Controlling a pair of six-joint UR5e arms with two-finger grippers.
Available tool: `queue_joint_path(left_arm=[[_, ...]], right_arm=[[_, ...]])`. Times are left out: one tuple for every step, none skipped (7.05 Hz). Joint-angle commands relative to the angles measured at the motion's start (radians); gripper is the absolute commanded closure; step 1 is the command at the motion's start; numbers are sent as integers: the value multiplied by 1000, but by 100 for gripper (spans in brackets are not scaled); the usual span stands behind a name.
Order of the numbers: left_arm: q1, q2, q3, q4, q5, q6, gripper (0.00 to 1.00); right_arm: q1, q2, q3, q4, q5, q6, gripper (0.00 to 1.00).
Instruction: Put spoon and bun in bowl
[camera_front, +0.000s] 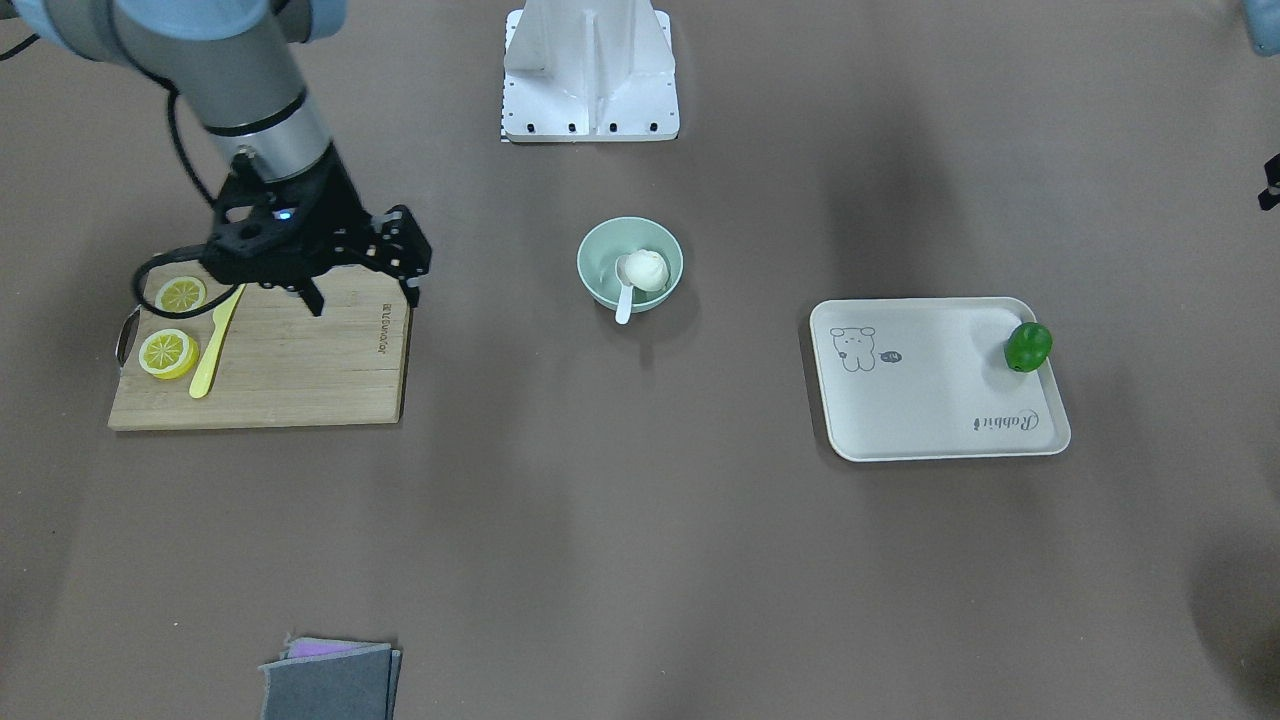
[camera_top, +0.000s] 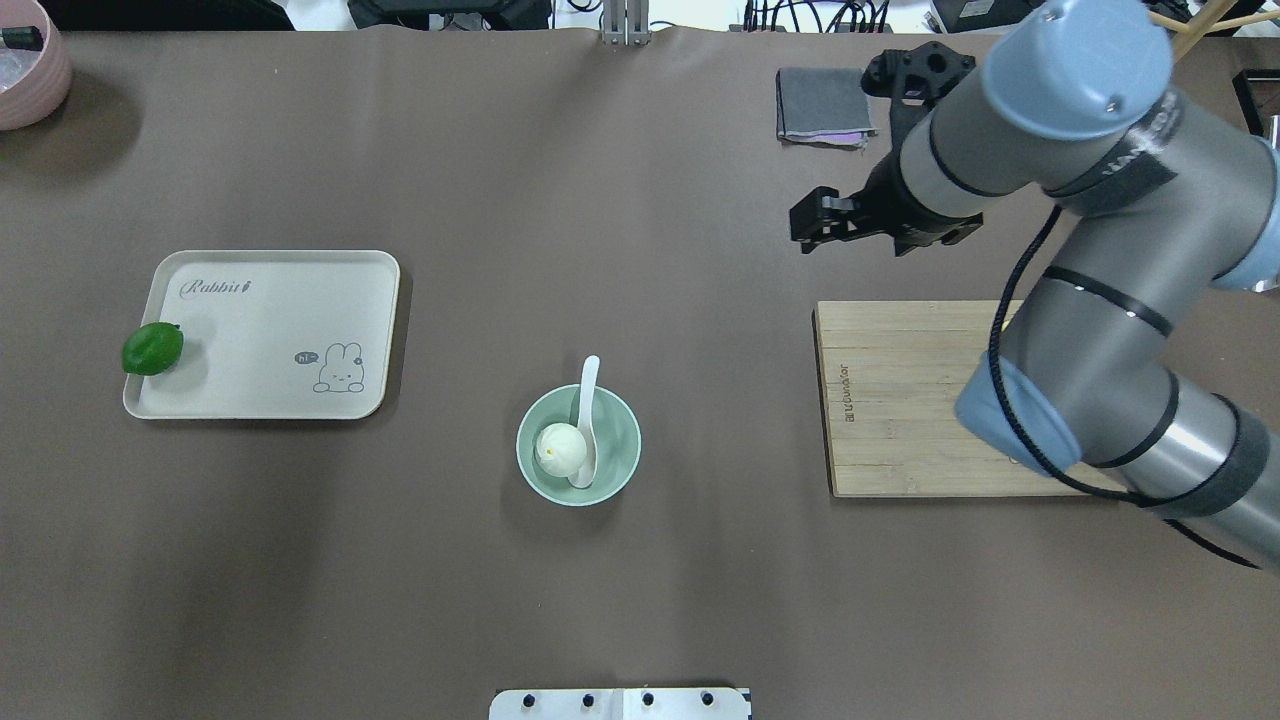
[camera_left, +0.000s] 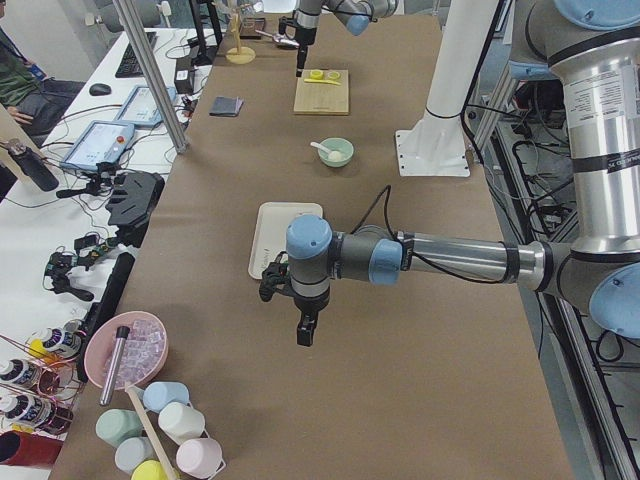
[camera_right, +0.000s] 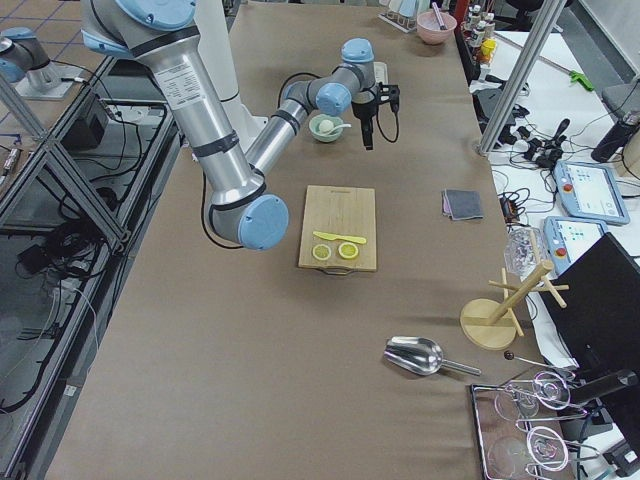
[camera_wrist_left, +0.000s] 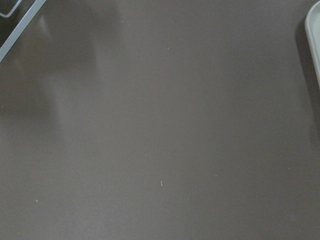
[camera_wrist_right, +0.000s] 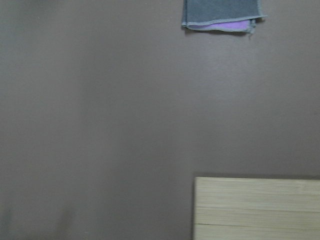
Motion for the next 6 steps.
queue_joint_path(left_arm=[[-71, -48, -33, 217, 9, 145, 1], [-70, -50, -30, 217, 9, 138, 1], [-71, -42, -39, 219, 9, 145, 1], [-71, -42, -42, 217, 11, 147, 1], [-71, -45, -42, 216, 11, 147, 1], [-71, -51, -44, 216, 9, 147, 1]], right_arm=[[200, -191, 2, 4, 166, -317, 0], [303, -326, -4, 2, 232, -527, 0], [404, -448, -6, 2, 237, -670, 0], [513, -536, -19, 2, 239, -795, 0], [625, -581, -65, 2, 246, -993, 0], [716, -607, -100, -4, 257, -1146, 0]])
